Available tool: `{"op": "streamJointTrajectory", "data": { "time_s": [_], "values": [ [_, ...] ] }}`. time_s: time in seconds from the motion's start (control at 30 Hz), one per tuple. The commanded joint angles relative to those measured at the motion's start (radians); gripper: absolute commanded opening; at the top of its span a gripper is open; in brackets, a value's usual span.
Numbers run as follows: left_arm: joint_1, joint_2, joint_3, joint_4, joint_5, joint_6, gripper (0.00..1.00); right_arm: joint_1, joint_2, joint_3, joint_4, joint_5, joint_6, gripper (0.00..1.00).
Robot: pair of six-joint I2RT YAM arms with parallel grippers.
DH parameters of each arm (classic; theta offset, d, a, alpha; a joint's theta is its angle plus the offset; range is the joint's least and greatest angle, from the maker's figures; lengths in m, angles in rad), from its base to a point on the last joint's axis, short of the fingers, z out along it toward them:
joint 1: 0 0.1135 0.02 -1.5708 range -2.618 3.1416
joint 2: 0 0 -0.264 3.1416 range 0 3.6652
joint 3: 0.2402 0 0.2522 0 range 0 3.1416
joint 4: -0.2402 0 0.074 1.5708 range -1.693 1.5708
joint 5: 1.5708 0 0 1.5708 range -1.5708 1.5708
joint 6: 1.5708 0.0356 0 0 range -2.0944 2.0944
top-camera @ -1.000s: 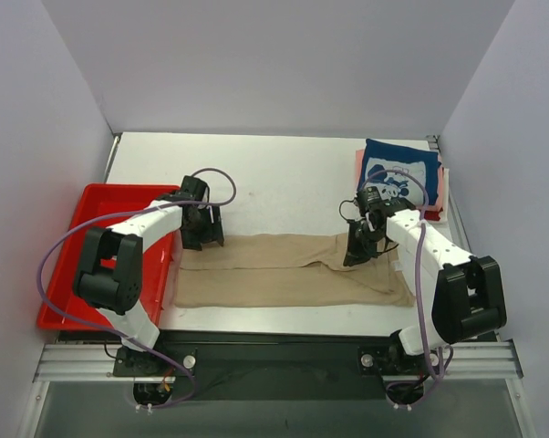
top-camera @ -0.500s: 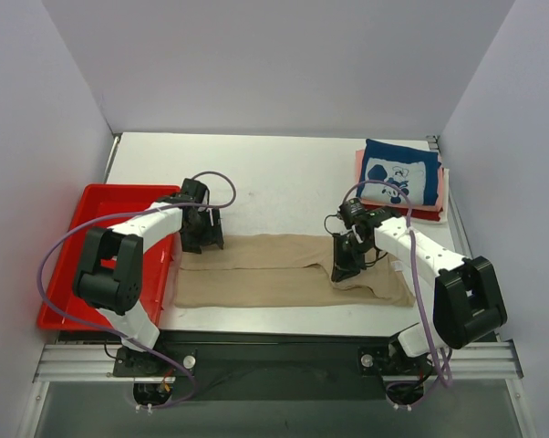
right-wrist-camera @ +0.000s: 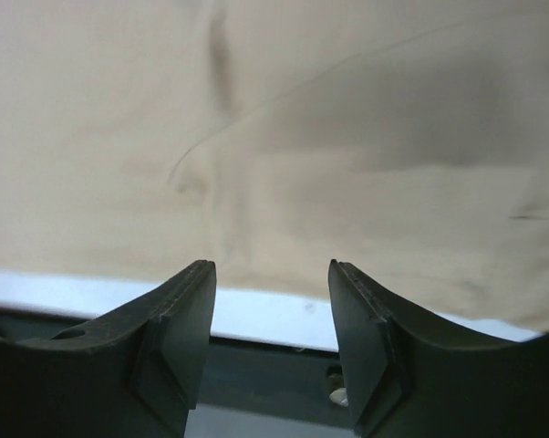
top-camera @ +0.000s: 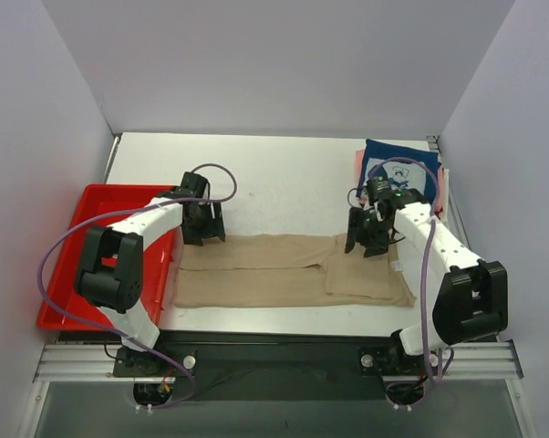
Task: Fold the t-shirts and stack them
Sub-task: Fold the other side of the tshirt into a rectangle
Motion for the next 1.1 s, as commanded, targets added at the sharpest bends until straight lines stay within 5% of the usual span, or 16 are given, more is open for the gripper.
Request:
{"op": "streamJointTrajectory", "data": {
  "time_s": [0.0, 0.17, 0.5, 1.07],
  "values": [
    [0.007, 0.023, 0.075, 0.039, -0.007, -0.002, 0.78, -0.120, 0.013, 0.058, -0.018, 0.202, -0.056, 0.51],
    [0.007, 0.068, 0.115, 0.059, -0.006, -0.005, 0.78, -0.241, 0.120, 0.107, 0.105, 0.288, -0.079, 0.50],
    [0.007, 0.111, 0.132, 0.059, -0.003, -0.007, 0.78, -0.297, 0.327, 0.175, 0.330, 0.354, -0.092, 0.43],
    [0.007, 0.117, 0.127, 0.035, -0.006, -0.004, 0.78, -0.372, 0.387, 0.179, 0.372, 0.215, -0.028, 0.37]
  ]
}}
